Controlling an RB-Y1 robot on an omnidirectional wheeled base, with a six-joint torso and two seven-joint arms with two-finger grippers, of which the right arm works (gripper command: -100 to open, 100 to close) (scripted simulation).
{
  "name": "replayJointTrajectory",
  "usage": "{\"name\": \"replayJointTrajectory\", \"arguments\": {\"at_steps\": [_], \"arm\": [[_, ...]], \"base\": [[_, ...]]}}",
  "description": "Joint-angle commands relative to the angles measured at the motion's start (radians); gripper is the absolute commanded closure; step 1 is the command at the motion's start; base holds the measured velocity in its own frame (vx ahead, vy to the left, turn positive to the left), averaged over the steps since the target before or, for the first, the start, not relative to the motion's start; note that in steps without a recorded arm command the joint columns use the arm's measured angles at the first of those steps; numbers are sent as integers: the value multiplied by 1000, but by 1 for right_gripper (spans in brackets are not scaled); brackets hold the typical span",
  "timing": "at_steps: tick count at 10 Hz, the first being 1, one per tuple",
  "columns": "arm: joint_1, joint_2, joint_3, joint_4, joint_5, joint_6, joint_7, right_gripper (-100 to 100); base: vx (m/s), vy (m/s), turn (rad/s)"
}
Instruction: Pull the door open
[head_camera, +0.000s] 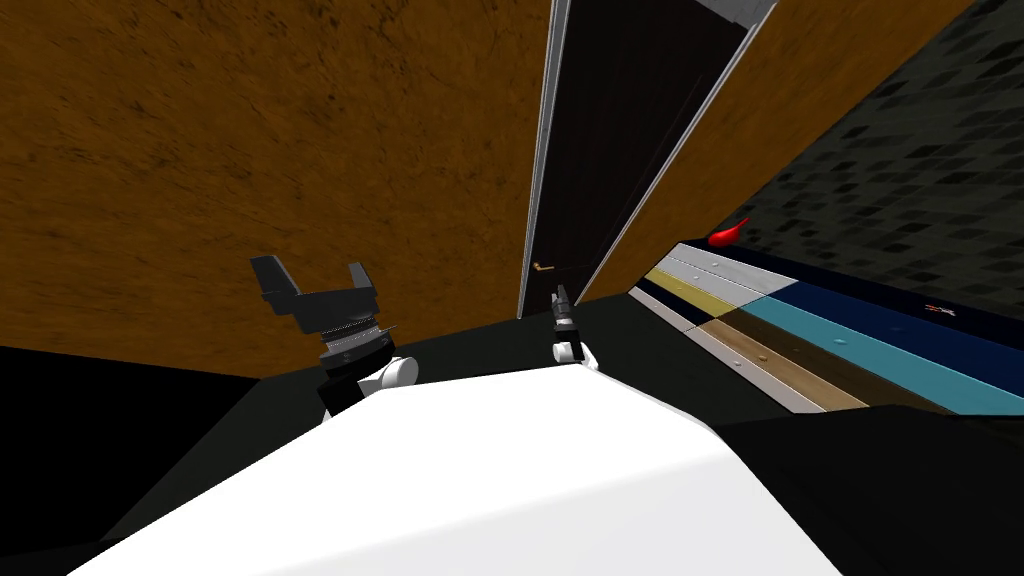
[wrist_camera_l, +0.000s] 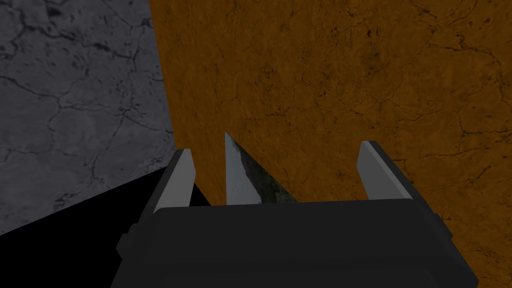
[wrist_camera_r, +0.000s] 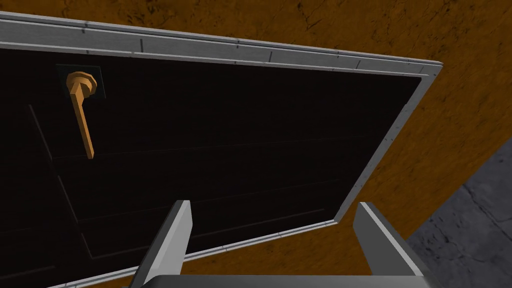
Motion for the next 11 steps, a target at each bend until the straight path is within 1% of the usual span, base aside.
{"name": "replayJointTrajectory", "arguments": {"at_steps": [1,11], "arm": [[-15,-2,4,50,-10,-12,-2,-100],[-102,-32,17,318,-73,-56,-29,-100]], "base": [[61,-76,109],[68,-86,114]]}}
